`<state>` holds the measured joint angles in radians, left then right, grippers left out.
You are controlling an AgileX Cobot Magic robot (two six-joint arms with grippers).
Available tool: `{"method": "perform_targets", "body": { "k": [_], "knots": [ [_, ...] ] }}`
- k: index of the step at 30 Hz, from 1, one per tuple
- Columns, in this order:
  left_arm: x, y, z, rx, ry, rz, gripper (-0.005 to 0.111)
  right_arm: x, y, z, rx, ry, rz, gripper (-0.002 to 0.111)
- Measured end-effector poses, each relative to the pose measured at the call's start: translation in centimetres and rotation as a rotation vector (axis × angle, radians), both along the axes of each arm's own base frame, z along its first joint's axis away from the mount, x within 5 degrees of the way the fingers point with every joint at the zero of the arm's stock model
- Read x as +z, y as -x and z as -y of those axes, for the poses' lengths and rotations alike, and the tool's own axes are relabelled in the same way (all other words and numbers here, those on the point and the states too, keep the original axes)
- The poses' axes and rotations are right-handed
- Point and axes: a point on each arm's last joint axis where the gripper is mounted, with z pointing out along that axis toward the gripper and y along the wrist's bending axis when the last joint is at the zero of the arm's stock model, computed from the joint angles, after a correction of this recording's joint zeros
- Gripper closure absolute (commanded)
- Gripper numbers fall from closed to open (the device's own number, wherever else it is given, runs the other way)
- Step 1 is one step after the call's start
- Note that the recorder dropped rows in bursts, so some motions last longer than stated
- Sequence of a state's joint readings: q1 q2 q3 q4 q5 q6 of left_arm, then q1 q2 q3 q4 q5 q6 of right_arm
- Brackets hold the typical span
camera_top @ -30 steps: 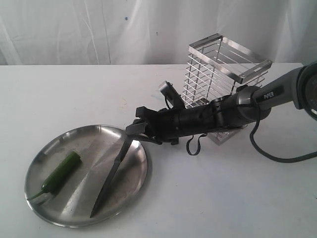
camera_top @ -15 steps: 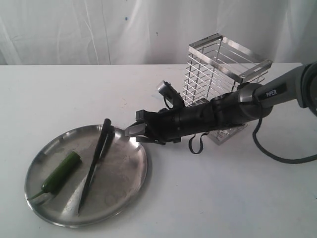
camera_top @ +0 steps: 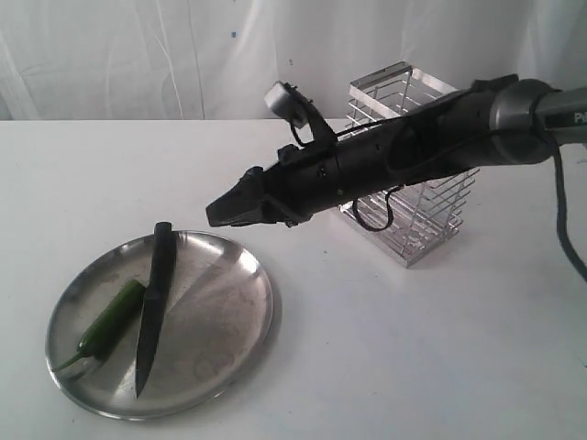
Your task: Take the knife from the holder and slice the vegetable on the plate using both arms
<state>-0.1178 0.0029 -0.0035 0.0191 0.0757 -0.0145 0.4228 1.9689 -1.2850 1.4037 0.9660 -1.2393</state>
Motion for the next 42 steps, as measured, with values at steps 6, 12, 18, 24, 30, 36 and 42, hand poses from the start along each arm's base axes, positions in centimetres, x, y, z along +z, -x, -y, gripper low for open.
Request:
{"method": "perform_targets", "body": {
  "k": [6,12,18,24,30,36,42],
  "knots": [
    [0.0,0.0,0.0,0.000,0.000,0.000,0.107,1.7,1.4,-2.7,0.050,0.171,0.209,0.068],
    [0.0,0.0,0.0,0.000,0.000,0.000,0.107,3.5,1.6,-5.9,0.115,0.488,0.512,0.068],
    [0.0,0.0,0.0,0.000,0.000,0.000,0.107,3.8,-0.1,-6.2,0.250,0.830,0.975,0.068],
    [0.0,0.0,0.0,0.000,0.000,0.000,0.107,1.9,-0.7,-7.9,0.586,0.927,1.357,0.068],
    [0.0,0.0,0.0,0.000,0.000,0.000,0.107,-3.5,-0.1,-9.3,0.930,0.964,1.440,0.067],
    [0.0,0.0,0.0,0.000,0.000,0.000,0.107,-5.3,0.1,-10.1,0.880,0.900,1.389,0.059],
    [0.0,0.0,0.0,0.000,0.000,0.000,0.107,-4.6,0.0,-11.2,0.371,0.736,1.103,0.049]
  ]
}}
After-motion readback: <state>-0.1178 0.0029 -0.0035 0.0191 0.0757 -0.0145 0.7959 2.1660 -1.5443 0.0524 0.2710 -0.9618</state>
